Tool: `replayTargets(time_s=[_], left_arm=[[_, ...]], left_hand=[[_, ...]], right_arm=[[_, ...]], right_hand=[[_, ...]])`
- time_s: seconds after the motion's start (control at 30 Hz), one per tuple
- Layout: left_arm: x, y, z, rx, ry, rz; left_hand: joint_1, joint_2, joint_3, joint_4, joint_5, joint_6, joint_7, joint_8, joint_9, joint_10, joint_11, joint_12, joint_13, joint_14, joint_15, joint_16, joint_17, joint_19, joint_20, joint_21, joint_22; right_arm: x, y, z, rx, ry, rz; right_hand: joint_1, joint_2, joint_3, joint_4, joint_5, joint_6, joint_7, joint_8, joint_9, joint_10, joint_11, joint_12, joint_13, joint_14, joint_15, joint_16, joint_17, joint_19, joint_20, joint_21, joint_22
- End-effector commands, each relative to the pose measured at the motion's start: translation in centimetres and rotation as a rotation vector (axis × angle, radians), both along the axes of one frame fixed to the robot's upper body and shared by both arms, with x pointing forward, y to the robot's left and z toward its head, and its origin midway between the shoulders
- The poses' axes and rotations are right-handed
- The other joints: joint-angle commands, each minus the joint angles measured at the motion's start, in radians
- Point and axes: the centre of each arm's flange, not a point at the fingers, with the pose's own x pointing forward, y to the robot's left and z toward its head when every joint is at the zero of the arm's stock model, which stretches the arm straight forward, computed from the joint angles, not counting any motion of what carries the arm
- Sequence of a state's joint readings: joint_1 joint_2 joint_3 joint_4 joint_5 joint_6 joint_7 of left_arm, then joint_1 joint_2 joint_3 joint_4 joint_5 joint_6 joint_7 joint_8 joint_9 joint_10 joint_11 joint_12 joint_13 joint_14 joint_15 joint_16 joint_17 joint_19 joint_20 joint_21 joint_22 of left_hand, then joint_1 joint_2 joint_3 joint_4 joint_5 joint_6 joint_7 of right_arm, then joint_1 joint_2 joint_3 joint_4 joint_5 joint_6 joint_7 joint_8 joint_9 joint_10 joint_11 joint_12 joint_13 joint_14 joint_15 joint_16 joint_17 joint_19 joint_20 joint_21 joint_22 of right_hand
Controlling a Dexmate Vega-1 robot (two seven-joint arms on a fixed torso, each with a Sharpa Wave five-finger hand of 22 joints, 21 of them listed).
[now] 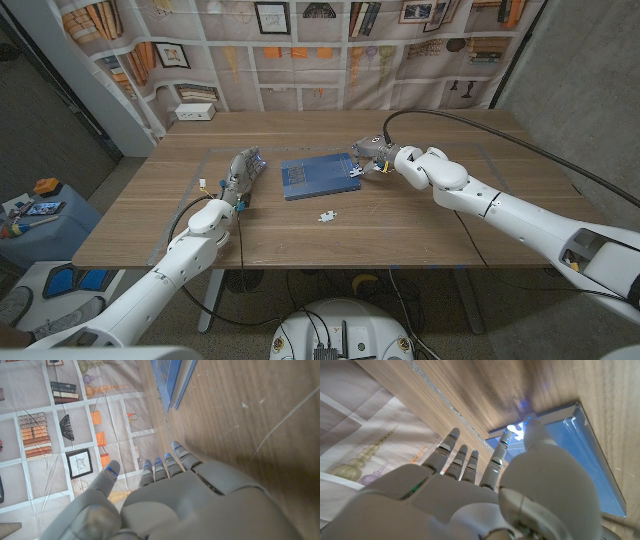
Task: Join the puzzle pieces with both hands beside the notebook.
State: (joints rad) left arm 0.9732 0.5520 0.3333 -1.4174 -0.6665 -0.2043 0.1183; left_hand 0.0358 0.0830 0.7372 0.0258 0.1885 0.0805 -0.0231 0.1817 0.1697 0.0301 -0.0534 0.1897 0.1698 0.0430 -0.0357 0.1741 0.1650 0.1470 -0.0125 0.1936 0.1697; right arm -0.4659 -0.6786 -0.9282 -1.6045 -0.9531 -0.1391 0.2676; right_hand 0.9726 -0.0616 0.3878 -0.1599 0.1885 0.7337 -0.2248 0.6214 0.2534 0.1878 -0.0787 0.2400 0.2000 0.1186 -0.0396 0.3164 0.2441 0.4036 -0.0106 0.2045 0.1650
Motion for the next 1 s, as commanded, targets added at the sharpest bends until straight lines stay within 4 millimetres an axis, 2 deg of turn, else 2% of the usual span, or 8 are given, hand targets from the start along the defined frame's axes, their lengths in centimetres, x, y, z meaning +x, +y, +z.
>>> replayTargets(time_s=[0.03, 0.47, 0.77, 1.0], left_arm=[[-0.8, -0.1, 0.1, 0.024, -0.003, 0.007], [-2.3, -0.1, 0.3, 0.079, -0.007, 0.011], [-3.9, 0.0, 0.5, 0.126, -0.019, 0.016], [-5.1, -0.1, 0.6, 0.147, -0.032, 0.035]], left_hand=[[-0.011, 0.063, 0.007, -0.003, -0.003, 0.008, -0.003, -0.001, 0.004, 0.009, -0.004, -0.001, 0.004, 0.005, -0.007, 0.000, 0.002, 0.010, -0.003, 0.001, 0.002], [-0.002, 0.061, 0.009, -0.017, -0.003, 0.017, -0.003, 0.003, 0.004, 0.019, -0.003, 0.002, 0.004, 0.005, -0.009, -0.001, -0.001, 0.014, -0.004, 0.002, 0.002], [0.011, 0.044, 0.003, -0.049, -0.008, 0.037, -0.015, 0.007, 0.004, 0.033, -0.017, 0.005, 0.004, 0.011, -0.020, 0.001, -0.002, 0.024, -0.014, 0.003, 0.001], [0.022, 0.042, 0.002, -0.070, -0.009, 0.054, -0.020, 0.009, 0.004, 0.047, -0.016, 0.007, 0.003, 0.018, -0.022, 0.002, -0.002, 0.029, -0.013, 0.003, 0.001]], right_arm=[[-0.4, -0.4, 0.3, 0.010, -0.007, 0.008], [-1.4, -0.8, 0.8, 0.021, -0.007, 0.016], [-2.4, -0.9, 1.5, 0.031, -0.003, 0.023], [-3.2, -1.0, 1.8, 0.035, -0.005, 0.029]], right_hand=[[0.007, 0.010, -0.001, -0.001, -0.001, 0.010, 0.003, 0.007, 0.006, 0.012, 0.000, 0.002, 0.002, 0.010, -0.001, 0.008, 0.002, 0.008, 0.004, 0.002, 0.005], [0.011, 0.012, -0.003, -0.002, -0.001, 0.016, 0.002, 0.009, 0.006, 0.014, 0.002, -0.001, 0.002, 0.009, 0.000, 0.008, 0.003, 0.009, 0.005, 0.000, 0.005], [0.014, 0.013, -0.005, -0.002, -0.001, 0.017, 0.002, 0.010, 0.005, 0.018, 0.001, -0.003, 0.002, 0.009, 0.000, 0.008, 0.004, 0.010, 0.007, -0.002, 0.005], [0.016, 0.014, -0.006, -0.002, -0.002, 0.019, 0.002, 0.010, 0.005, 0.018, 0.002, -0.004, 0.002, 0.009, 0.001, 0.008, 0.005, 0.010, 0.009, -0.003, 0.005]])
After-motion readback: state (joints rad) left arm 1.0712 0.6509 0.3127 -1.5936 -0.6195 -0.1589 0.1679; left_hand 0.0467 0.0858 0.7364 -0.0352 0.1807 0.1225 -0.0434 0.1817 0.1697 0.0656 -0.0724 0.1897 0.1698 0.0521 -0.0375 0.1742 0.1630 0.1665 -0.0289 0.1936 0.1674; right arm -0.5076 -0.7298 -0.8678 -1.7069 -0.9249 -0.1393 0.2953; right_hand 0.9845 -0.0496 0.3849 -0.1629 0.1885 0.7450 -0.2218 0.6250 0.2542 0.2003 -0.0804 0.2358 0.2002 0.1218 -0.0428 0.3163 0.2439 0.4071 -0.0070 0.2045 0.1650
